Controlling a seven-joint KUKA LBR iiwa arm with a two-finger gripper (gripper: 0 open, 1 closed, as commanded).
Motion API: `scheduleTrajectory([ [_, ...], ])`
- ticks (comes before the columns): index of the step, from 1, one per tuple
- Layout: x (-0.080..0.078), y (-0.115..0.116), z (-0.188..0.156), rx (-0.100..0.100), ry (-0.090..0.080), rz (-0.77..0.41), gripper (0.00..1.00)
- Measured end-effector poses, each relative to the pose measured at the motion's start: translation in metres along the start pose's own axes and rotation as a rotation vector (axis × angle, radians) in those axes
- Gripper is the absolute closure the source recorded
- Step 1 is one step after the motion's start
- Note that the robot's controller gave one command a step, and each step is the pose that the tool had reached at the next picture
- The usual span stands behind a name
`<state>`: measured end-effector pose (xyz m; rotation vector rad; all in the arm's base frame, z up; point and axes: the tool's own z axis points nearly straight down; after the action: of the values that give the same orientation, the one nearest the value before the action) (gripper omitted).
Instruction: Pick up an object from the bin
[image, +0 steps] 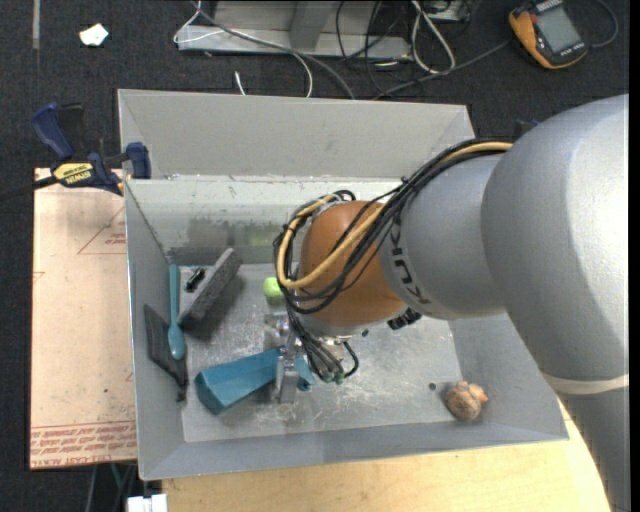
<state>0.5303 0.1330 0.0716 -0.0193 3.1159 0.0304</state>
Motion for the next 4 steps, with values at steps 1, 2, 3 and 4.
scheduleTrajectory([
  [1, 0.0, 0.0, 0.0, 0.0, 0.0, -0.002, 1.0],
  [2, -0.02, -0.016, 0.0, -0.006, -0.003, -0.208, 1.0],
  [3, -0.027, -0.023, 0.0, -0.005, -0.004, -0.292, 1.0],
  [4, -0.073, -0.046, 0.001, -0.01, 0.001, -0.402, 1.0],
])
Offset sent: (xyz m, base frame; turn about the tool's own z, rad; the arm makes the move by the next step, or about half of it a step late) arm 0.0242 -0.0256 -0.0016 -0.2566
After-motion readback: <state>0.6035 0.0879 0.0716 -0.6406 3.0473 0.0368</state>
